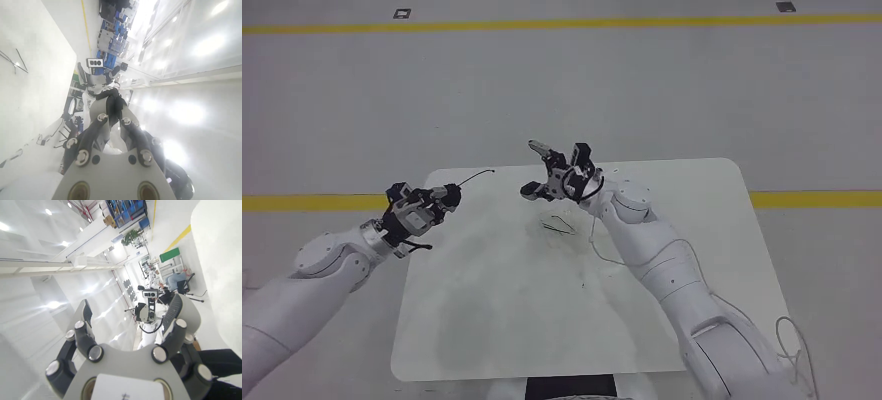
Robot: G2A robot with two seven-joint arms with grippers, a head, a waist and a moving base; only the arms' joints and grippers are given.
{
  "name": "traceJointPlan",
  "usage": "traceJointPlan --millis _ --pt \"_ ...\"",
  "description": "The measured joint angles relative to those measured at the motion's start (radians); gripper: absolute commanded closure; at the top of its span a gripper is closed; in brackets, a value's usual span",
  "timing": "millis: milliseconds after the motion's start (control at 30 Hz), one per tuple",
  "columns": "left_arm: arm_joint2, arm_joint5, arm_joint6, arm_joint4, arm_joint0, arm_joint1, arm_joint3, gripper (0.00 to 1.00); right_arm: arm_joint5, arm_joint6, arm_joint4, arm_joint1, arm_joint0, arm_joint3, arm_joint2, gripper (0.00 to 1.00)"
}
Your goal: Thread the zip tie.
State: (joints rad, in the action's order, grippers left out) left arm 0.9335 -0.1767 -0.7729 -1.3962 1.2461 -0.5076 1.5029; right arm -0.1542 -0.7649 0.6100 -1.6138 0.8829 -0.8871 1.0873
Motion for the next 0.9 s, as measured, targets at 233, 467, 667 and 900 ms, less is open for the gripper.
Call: traceJointPlan --millis 233,467,667,900 --pt "0.001 0.010 -0.038 0.033 -0.007 -0.012 -0.021 1.00 0.040 -0.070 0.112 -0.024 -0.034 0.075 -0.024 0.00" --pt "0.001 0.010 -0.038 0.028 -0.006 -0.012 -0.021 1.00 0.043 -0.051 0.139 -0.024 -0.010 0.044 -0.020 0.00" --pt "0.001 0.010 -0.038 0.028 -0.006 -0.012 -0.021 1.00 0.042 -0.086 0.153 -0.025 0.010 0.020 -0.031 0.50" --pt "0.001 0.010 -0.038 0.028 -0.006 -0.012 -0.021 1.00 0.046 -0.107 0.165 -0.031 0.008 0.032 -0.050 0.75"
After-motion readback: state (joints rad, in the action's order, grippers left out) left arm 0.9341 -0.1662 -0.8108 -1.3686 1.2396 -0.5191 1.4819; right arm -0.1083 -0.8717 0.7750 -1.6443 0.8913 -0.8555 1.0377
